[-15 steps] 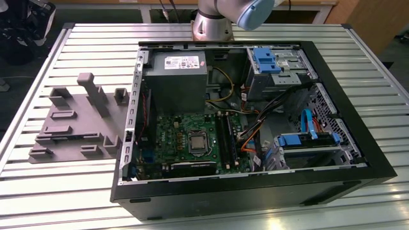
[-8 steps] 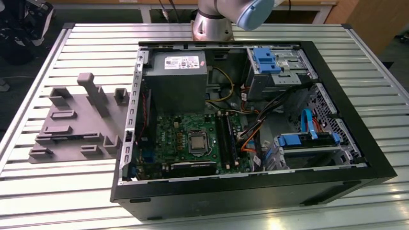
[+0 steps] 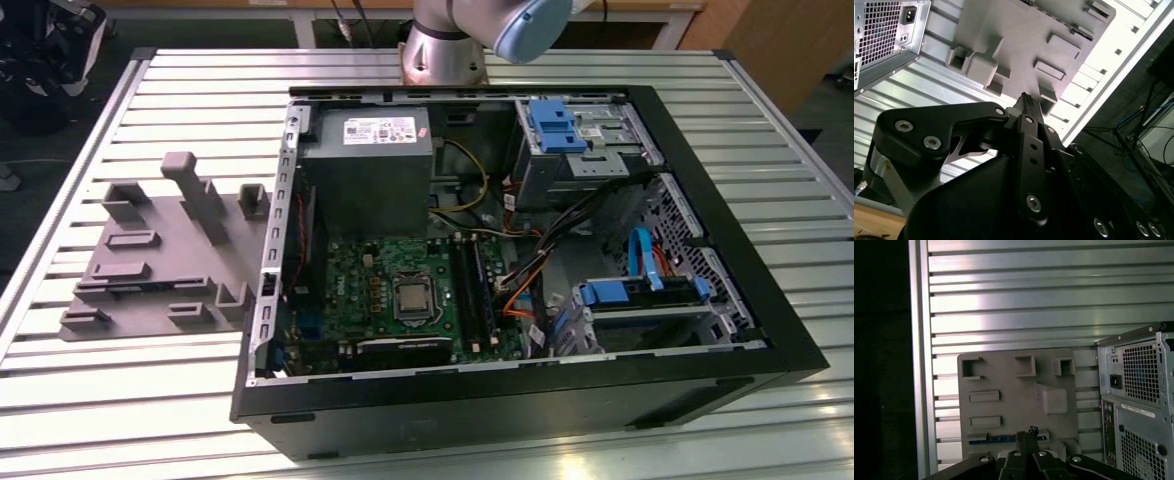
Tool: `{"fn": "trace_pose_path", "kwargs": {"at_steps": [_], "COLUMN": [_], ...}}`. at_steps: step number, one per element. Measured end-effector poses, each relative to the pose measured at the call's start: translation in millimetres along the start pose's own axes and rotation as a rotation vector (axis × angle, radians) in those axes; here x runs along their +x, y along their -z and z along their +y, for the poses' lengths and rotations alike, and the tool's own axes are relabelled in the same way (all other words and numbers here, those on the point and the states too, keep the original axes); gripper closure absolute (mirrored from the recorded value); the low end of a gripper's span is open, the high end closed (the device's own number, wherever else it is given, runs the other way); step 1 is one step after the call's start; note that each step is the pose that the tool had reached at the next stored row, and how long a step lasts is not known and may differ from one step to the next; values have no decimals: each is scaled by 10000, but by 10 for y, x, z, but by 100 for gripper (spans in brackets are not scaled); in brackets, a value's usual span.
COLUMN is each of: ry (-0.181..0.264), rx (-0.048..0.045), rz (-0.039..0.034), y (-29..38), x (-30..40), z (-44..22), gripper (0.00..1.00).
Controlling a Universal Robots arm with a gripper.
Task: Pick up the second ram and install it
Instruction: 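Reach for the second ram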
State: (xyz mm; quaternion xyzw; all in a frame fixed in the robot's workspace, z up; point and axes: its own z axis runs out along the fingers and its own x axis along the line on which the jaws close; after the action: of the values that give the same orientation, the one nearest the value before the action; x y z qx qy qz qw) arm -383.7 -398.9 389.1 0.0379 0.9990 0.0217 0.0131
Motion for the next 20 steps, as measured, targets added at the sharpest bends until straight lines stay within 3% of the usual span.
{"fn": "trace_pose_path", "kwargs": {"at_steps": [20], "ry": [0], "rx": [0], "rz": [0], "y": [3], "x": [94], "z": [-7], "gripper": [89]}}
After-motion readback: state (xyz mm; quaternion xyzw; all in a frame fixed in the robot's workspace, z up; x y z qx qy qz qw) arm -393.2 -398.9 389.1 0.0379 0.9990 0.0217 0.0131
